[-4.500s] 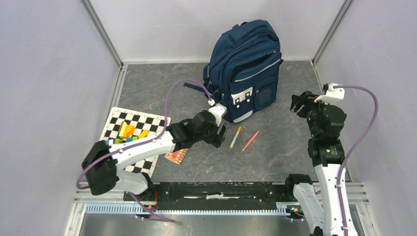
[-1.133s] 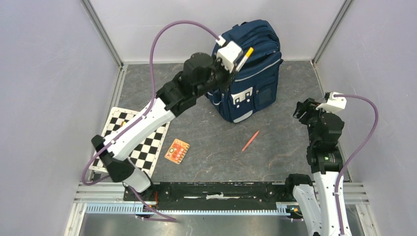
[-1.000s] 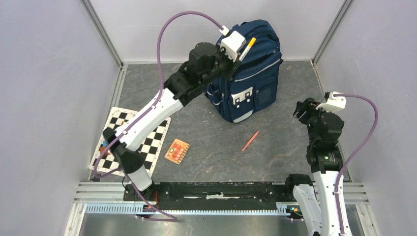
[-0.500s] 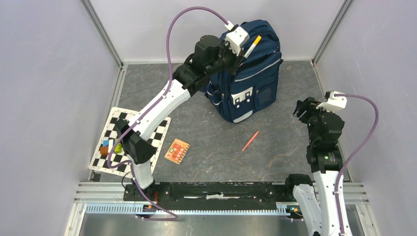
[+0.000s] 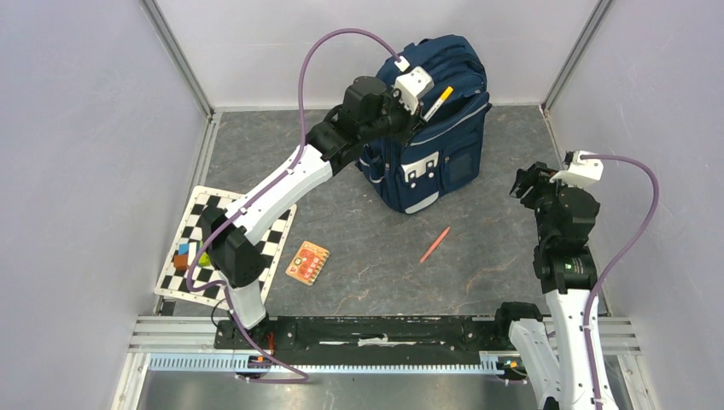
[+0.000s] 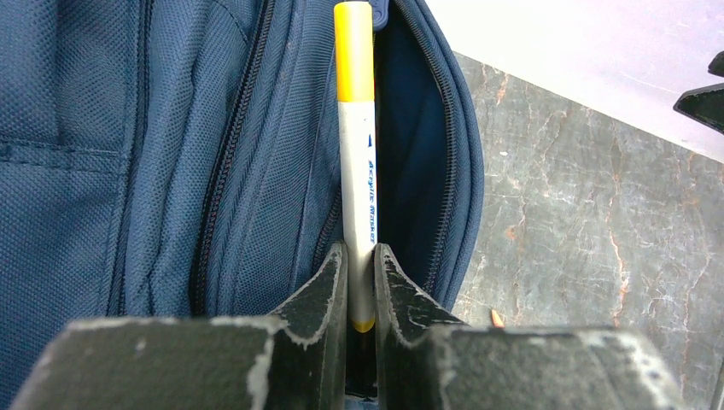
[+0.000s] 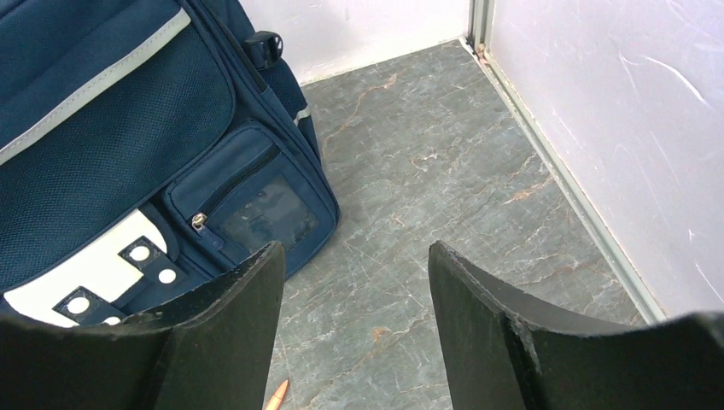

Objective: Pack the student bag
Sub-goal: Place the stationery in the student bag, then pick up the stationery from the center of the board.

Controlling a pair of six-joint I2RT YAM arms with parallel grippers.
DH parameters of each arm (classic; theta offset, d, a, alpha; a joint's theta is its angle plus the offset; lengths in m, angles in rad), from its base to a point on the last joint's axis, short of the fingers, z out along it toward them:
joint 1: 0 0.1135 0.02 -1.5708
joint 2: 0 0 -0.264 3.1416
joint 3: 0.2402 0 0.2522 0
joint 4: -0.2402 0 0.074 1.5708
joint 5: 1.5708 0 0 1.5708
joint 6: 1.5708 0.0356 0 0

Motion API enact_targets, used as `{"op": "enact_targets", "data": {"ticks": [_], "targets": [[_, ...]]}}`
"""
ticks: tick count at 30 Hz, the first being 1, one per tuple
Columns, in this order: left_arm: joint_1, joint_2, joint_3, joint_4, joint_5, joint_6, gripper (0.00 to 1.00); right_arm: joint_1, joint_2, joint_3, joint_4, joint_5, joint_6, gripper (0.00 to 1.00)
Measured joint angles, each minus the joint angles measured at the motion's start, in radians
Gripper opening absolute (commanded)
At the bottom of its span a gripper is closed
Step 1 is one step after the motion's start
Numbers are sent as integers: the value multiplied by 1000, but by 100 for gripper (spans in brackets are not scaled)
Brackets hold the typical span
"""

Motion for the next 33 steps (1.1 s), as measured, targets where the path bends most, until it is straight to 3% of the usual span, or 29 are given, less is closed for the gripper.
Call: {"op": "enact_targets", "data": {"ticks": [12, 13, 15, 24, 33], "targets": [[0, -5, -30, 26, 3, -3, 18, 0, -11, 0, 5, 6, 1, 68], [0, -5, -32, 27, 3, -3, 23, 0, -5, 0, 5, 6, 1, 68], [0, -6, -35, 30, 3, -6, 43, 0, 10, 0, 10, 6, 0, 68], [0, -33, -52, 29, 2, -27, 66, 0, 45, 0, 14, 3, 0, 68], [-26, -182, -111, -2, -11, -64, 75, 0, 40, 0, 27, 2, 1, 68]]}}
